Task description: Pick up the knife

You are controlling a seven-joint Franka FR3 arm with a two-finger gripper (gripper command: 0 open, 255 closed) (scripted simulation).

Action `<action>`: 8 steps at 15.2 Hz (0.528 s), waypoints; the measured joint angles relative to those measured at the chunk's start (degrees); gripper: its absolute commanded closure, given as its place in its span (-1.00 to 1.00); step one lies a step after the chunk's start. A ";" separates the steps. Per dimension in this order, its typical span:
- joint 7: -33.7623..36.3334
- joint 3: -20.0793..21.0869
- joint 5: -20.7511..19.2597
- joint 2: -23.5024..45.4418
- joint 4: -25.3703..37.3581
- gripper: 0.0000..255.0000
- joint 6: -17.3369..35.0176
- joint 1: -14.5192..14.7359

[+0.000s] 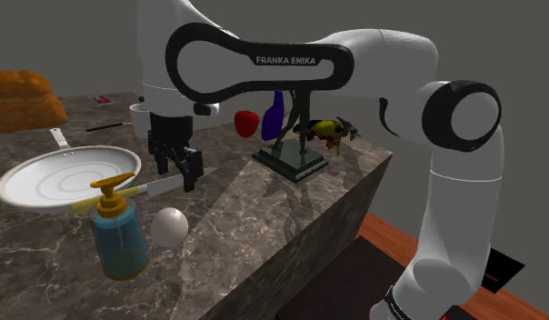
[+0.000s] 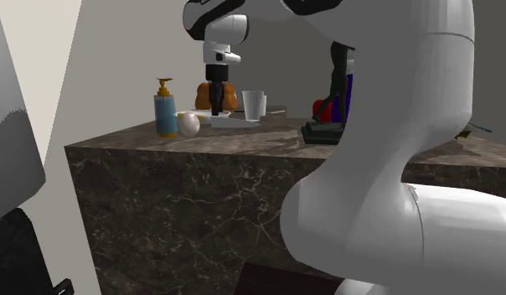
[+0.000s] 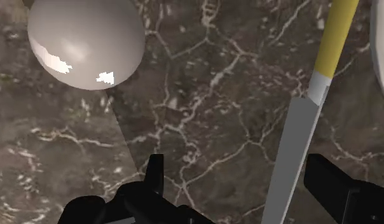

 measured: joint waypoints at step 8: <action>9.16 -4.91 -8.36 13.27 16.83 -1.00 -4.99 10.56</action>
